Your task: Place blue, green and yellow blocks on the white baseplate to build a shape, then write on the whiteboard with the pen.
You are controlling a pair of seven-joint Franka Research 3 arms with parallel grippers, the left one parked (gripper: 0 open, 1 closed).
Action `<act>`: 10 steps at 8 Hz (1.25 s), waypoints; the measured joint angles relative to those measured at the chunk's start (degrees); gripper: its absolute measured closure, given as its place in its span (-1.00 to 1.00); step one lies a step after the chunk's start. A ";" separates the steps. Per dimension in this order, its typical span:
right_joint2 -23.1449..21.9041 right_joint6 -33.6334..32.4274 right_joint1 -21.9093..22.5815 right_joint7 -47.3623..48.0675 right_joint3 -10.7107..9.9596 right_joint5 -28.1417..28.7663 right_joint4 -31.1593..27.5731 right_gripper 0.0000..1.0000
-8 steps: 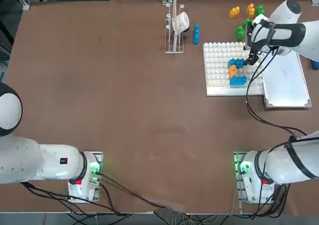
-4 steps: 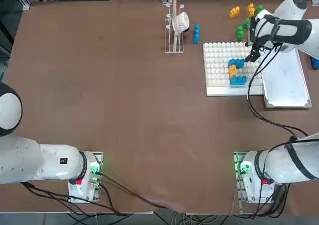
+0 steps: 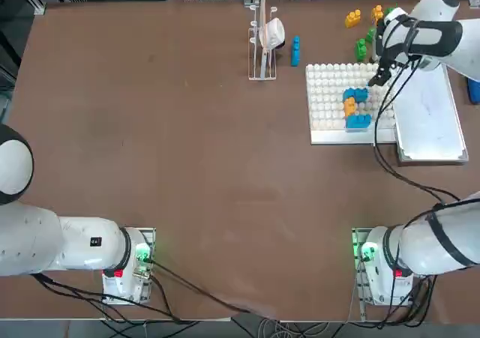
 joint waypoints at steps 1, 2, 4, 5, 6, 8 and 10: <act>2.68 -0.05 -0.20 1.59 0.00 0.28 4.67 -1.00; 5.51 -0.10 -0.23 5.04 0.00 0.49 9.08 -1.00; 11.08 -0.16 -0.12 16.80 0.09 1.04 15.93 -0.98; 13.76 -0.07 -0.06 24.81 0.15 1.38 18.16 -0.98; 16.38 0.95 0.02 32.71 0.23 1.87 19.78 -0.98; 21.36 5.65 0.20 45.34 0.35 2.29 22.12 -0.98; 25.21 7.59 0.20 52.18 0.35 3.24 24.72 -0.98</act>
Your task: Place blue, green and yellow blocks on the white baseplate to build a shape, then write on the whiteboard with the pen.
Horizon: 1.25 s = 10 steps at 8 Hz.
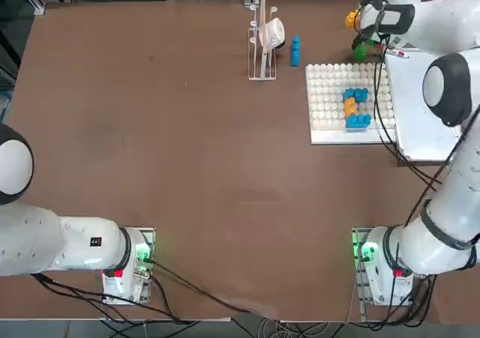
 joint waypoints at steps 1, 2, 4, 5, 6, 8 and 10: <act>0.98 0.06 -0.05 1.00 -0.03 1.12 0.86 -0.98; 1.89 0.08 -0.11 1.42 -0.06 2.44 1.59 -0.98; 3.65 0.30 -0.30 1.55 -0.10 3.80 2.61 -0.98; 4.21 0.33 -0.36 1.66 -0.16 3.88 2.69 -0.98; 4.62 0.33 -0.46 1.70 -0.22 3.93 2.69 -0.93; 4.87 0.32 -0.72 1.71 -0.26 3.95 2.69 -0.76; 4.85 0.33 -0.76 1.71 -0.26 3.95 2.73 0.11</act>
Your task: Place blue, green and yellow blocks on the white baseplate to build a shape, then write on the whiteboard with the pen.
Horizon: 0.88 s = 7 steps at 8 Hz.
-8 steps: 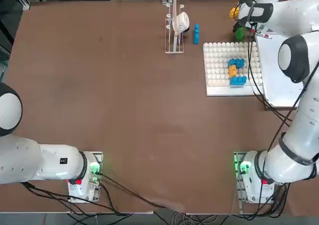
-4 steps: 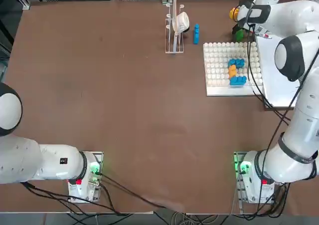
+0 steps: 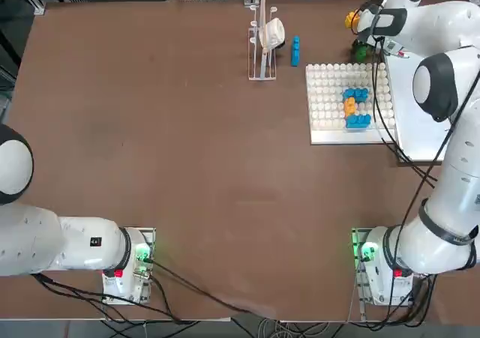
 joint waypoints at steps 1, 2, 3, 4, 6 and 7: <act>-0.01 -0.01 0.01 -0.02 0.00 0.00 0.13 0.16; -0.01 -0.01 0.05 -0.17 0.01 0.00 0.14 0.16; -0.04 -0.08 0.16 -0.21 0.02 0.00 0.25 0.16; -0.35 -1.55 0.35 -0.21 0.04 0.00 0.69 0.16; -3.80 -10.49 0.91 0.08 -0.32 0.00 1.69 0.16; -6.69 -14.89 1.84 0.38 -1.50 0.00 1.31 0.16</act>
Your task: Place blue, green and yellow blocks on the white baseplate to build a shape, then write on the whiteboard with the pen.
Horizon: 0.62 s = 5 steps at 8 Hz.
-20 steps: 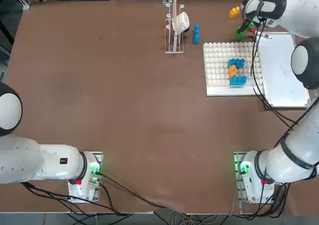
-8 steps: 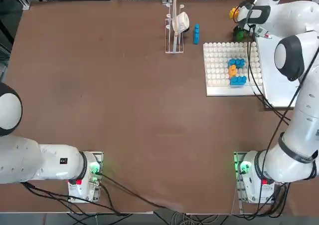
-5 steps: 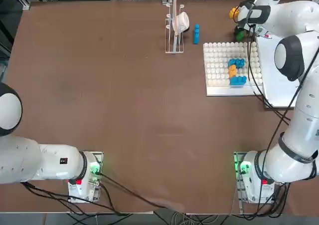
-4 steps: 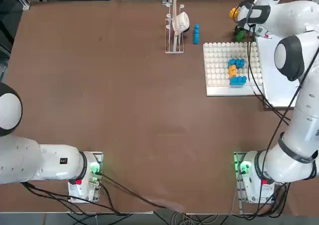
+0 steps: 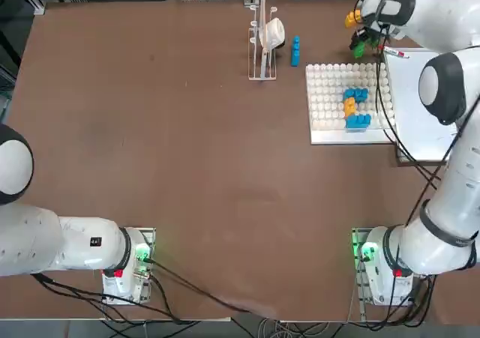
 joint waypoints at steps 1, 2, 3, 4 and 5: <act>-3.00 -2.40 1.38 0.37 -1.50 0.00 -1.78 0.16; -5.82 -2.86 2.78 0.65 -2.74 0.00 -5.09 0.16; -8.57 -2.09 4.14 0.82 -3.72 0.02 -9.50 0.16; -11.17 0.93 5.31 0.95 -4.23 0.04 -14.64 0.16; -13.71 5.53 6.35 1.09 -4.33 0.05 -20.27 0.16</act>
